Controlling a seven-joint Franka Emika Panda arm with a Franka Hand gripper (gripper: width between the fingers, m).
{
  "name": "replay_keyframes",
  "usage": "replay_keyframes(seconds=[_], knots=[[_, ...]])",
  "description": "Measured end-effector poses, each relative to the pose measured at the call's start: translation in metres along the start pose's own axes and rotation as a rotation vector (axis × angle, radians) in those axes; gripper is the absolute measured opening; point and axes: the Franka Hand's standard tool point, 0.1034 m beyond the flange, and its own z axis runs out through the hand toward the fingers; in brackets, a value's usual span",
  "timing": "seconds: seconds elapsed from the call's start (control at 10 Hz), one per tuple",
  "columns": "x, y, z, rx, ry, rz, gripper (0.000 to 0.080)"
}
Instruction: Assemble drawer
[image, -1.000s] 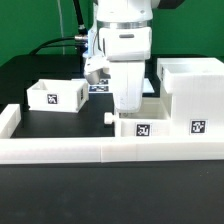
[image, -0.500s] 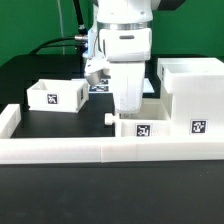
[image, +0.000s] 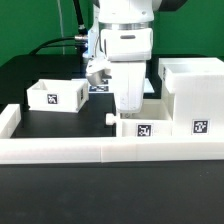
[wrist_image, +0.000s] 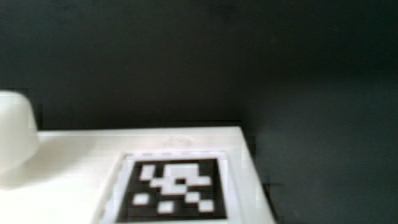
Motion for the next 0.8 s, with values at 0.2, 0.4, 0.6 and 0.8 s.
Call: replay_keyframes(seconds=[0.2, 0.4, 0.6, 0.8], knots=[[-0.0001, -0.0014, 0.0013, -0.011, 0.001, 0.000, 0.0041], [0.0019, -0.0019, 0.0021, -0.010, 0.001, -0.007, 0.0042], [0.0030, -0.0018, 0.0020, -0.012, -0.004, -0.024, 0.0042], [0.0040, -0.0015, 0.0017, -0.010, -0.005, -0.021, 0.0042]])
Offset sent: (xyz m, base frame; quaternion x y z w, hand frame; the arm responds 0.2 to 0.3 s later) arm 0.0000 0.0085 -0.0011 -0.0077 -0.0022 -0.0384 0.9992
